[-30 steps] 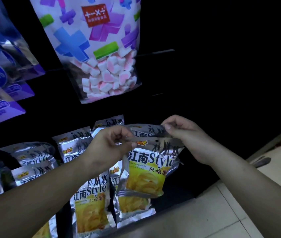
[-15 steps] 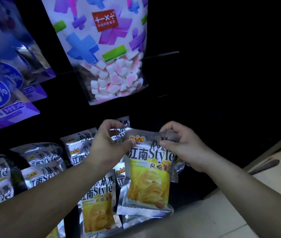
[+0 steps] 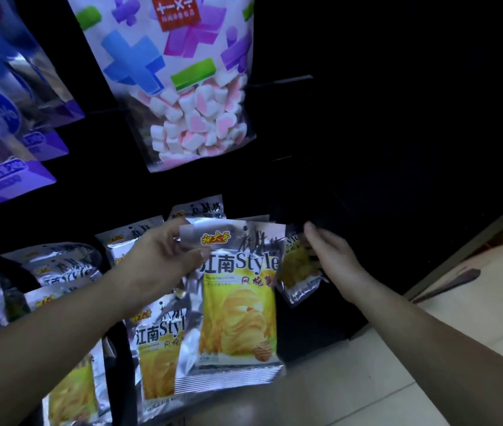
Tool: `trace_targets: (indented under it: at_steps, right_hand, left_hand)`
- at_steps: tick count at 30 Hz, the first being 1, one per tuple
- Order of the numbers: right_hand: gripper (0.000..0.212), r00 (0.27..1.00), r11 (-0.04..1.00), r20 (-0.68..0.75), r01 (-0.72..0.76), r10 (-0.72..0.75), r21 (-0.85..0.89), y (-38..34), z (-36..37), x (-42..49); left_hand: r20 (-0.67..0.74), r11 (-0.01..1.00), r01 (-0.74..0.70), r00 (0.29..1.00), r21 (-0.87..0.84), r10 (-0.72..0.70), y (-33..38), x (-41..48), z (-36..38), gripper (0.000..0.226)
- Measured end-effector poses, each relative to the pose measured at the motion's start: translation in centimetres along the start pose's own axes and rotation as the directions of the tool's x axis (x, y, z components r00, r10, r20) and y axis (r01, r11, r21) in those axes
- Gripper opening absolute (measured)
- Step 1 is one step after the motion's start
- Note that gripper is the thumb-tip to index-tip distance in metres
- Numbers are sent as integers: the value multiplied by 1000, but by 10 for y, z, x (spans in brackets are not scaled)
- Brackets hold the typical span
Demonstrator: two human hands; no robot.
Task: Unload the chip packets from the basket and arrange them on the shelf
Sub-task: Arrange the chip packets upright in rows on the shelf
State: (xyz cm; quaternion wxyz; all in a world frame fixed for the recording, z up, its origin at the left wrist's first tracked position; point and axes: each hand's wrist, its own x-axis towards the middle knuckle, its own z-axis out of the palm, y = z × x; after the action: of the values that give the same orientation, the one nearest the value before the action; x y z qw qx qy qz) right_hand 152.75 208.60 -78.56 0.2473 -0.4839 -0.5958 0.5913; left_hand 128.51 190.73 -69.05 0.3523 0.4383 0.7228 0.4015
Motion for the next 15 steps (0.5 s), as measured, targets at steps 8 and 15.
trace_targets:
  at_steps: [8, 15]
  right_hand:
    - [62, 964, 618, 200, 52, 173, -784, 86, 25, 27]
    - [72, 911, 610, 218, -45, 350, -791, 98, 31, 15]
  left_hand:
    - [-8, 992, 85, 996, 91, -85, -25, -11, -15, 22]
    - [-47, 991, 129, 991, 34, -127, -25, -14, -15, 17]
